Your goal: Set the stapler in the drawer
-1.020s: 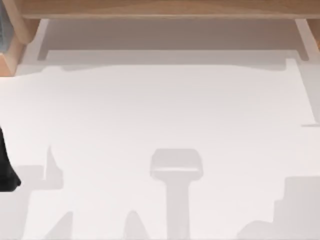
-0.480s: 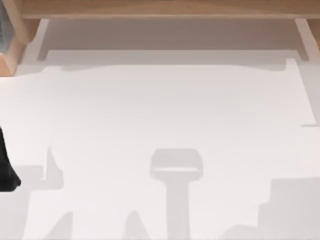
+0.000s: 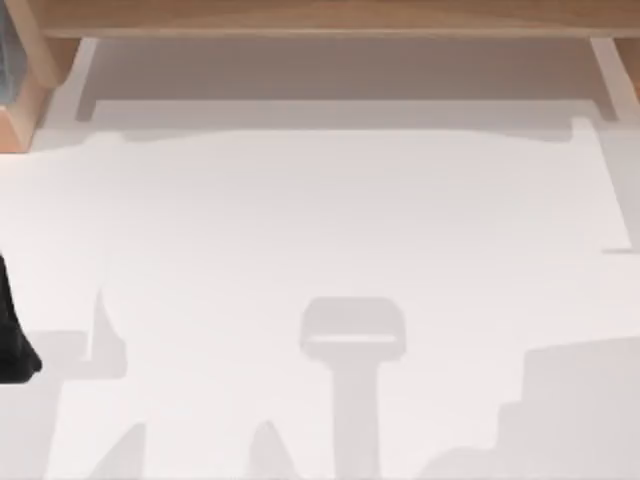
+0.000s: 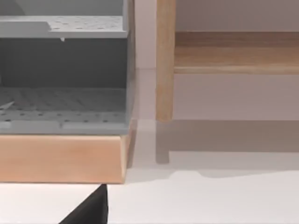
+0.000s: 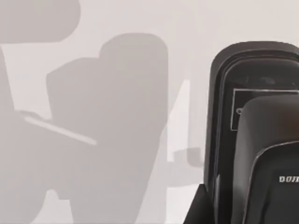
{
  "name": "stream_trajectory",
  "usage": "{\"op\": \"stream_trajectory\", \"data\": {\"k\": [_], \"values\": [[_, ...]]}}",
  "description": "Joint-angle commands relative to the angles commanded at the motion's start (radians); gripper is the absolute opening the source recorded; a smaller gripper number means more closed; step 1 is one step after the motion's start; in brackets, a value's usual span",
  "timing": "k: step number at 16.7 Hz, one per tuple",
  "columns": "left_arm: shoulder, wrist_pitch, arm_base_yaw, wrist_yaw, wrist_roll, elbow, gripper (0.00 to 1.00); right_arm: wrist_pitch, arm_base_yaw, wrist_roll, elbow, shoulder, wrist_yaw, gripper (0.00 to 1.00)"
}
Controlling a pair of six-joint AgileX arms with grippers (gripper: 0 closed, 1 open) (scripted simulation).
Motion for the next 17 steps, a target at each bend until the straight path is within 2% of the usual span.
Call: {"op": "stream_trajectory", "data": {"k": [3,7,12,17], "values": [[0.0,0.0,0.0,0.0,0.0,0.0,1.0,-0.037,-0.049,-0.006,0.187,0.027,0.007,0.0],[0.0,0.0,0.0,0.0,0.0,0.0,1.0,-0.098,-0.098,-0.032,0.576,0.154,0.009,0.0],[0.0,0.0,0.0,0.0,0.0,0.0,1.0,-0.236,-0.134,-0.068,1.107,0.489,-0.01,0.0],[0.0,0.0,0.0,0.0,0.0,0.0,1.0,-0.381,-0.1,-0.049,1.421,0.845,-0.056,0.0]]}}
